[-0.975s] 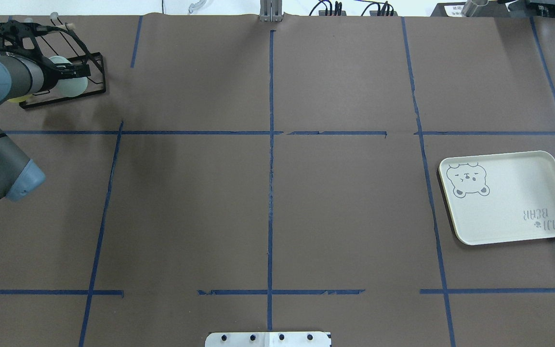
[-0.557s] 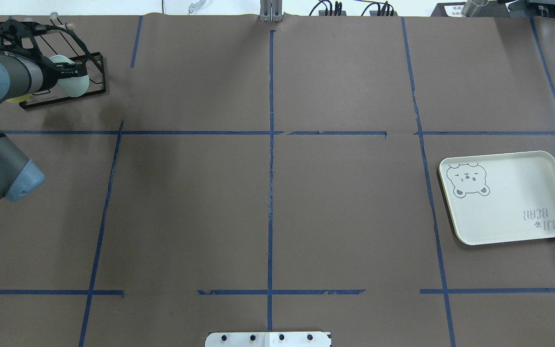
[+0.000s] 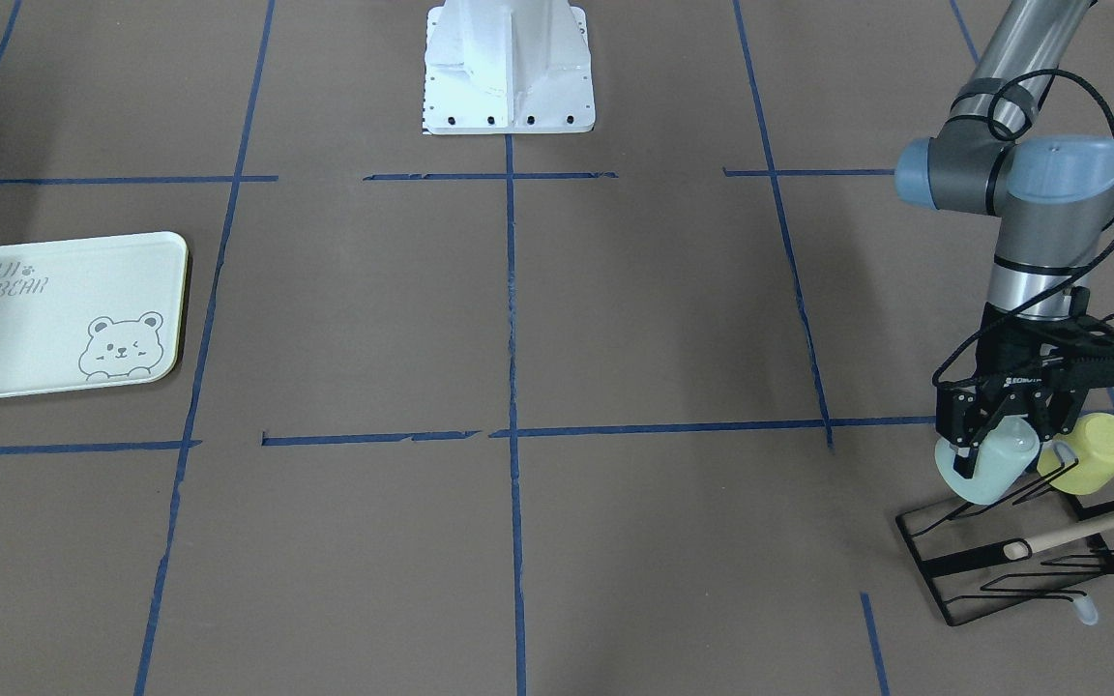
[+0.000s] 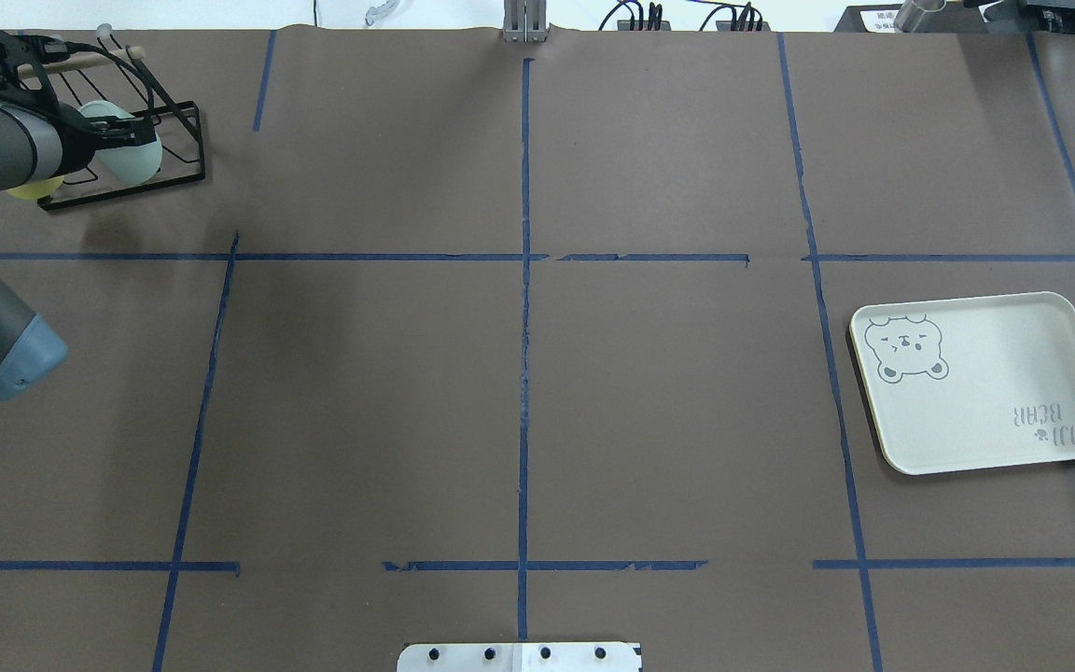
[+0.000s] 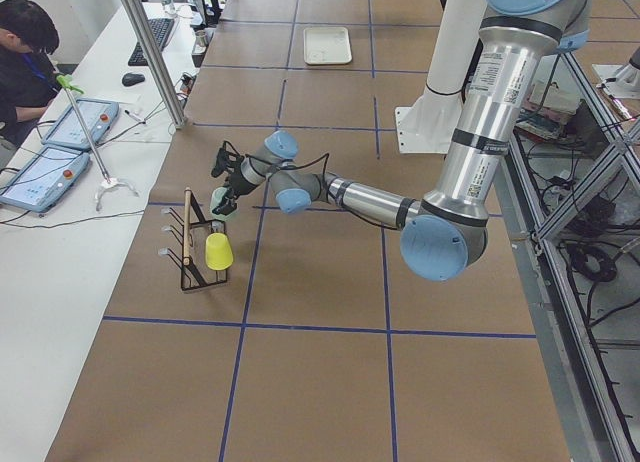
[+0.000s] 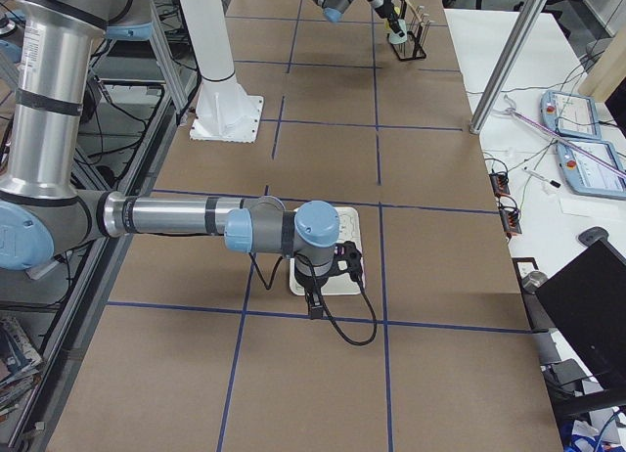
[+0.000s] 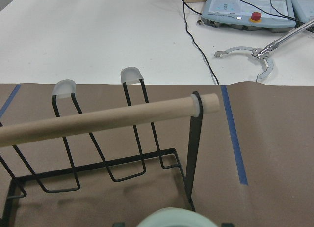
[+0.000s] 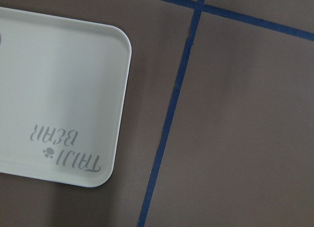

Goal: Left arm grabs green cup and hands to right arm on tray

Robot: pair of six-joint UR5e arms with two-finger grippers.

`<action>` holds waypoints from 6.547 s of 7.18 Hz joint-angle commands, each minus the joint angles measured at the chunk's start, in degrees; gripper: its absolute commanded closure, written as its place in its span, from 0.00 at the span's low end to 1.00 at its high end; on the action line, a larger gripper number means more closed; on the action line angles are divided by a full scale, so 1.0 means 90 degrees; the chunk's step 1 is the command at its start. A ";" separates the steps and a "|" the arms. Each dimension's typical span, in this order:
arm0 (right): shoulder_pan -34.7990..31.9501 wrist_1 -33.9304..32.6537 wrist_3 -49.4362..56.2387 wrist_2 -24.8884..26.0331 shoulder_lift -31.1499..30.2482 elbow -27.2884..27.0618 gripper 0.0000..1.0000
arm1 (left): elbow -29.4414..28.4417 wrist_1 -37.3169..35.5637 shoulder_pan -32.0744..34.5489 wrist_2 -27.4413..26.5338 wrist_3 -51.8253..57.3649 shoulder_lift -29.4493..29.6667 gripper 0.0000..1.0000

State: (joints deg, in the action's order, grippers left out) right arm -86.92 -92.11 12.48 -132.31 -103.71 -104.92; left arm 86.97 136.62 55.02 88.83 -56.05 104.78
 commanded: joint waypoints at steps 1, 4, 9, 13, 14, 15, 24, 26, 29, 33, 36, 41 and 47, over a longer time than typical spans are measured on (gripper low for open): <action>0.0000 0.0000 0.0000 0.0004 0.0000 -0.0002 0.00 | 0.0277 -0.0024 0.0243 -0.0306 0.0016 -0.0031 0.60; 0.0010 0.0019 0.0010 0.0004 0.0048 -0.0051 0.00 | 0.0462 0.0015 0.0225 -0.0856 -0.0119 0.0037 0.60; 0.0516 0.2579 -0.2090 -0.0884 0.0204 0.0066 0.00 | 0.1077 0.0054 -0.0146 0.0762 -0.3306 0.0329 0.60; 0.1813 0.5873 -0.7175 -0.1091 0.1304 0.0085 0.00 | 0.1713 0.1024 -0.1423 0.0970 -0.6136 0.0837 0.52; 0.2029 0.6295 -0.7932 -0.1071 0.1676 0.0134 0.00 | 0.1703 0.1466 -0.1551 0.0961 -0.6764 0.0848 0.53; 0.2234 0.6376 -0.8510 -0.1080 0.2144 0.0115 0.00 | 0.1694 0.1654 -0.1756 0.0941 -0.6877 0.0906 0.54; 0.5485 0.9744 -1.3075 0.2586 0.3730 0.0105 0.02 | 0.1498 0.3140 -0.2412 0.0804 -0.6898 0.1277 0.58; 0.5995 1.0244 -1.3379 0.3343 0.3721 0.0153 0.02 | 0.1440 0.3508 -0.2441 0.0804 -0.7188 0.1316 0.58; 0.6016 1.0244 -1.3398 0.3373 0.3721 0.0163 0.02 | 0.0952 0.4653 -0.2666 0.0775 -0.7454 0.1326 0.58; 0.6074 1.0186 -1.3418 0.3461 0.3789 0.0251 0.08 | 0.0951 0.4634 -0.3055 0.0542 -0.7415 0.1346 0.58; 0.6171 1.0176 -1.3467 0.3461 0.4043 0.0505 0.09 | 0.0932 0.4605 -0.3164 0.0345 -0.7396 0.1395 0.58; 0.6250 1.0156 -1.3701 0.3451 0.4198 0.0505 0.13 | 0.0893 0.4605 -0.3174 0.0345 -0.7406 0.1414 0.58; 0.6328 1.0068 -1.3701 0.3451 0.4209 0.0505 0.50 | 0.0903 0.4634 -0.3164 0.0345 -0.7415 0.1414 0.57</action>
State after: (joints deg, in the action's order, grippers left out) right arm -30.34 -1.58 -110.82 -101.25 -65.86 -100.36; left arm 95.09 178.26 26.54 91.93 -122.78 117.51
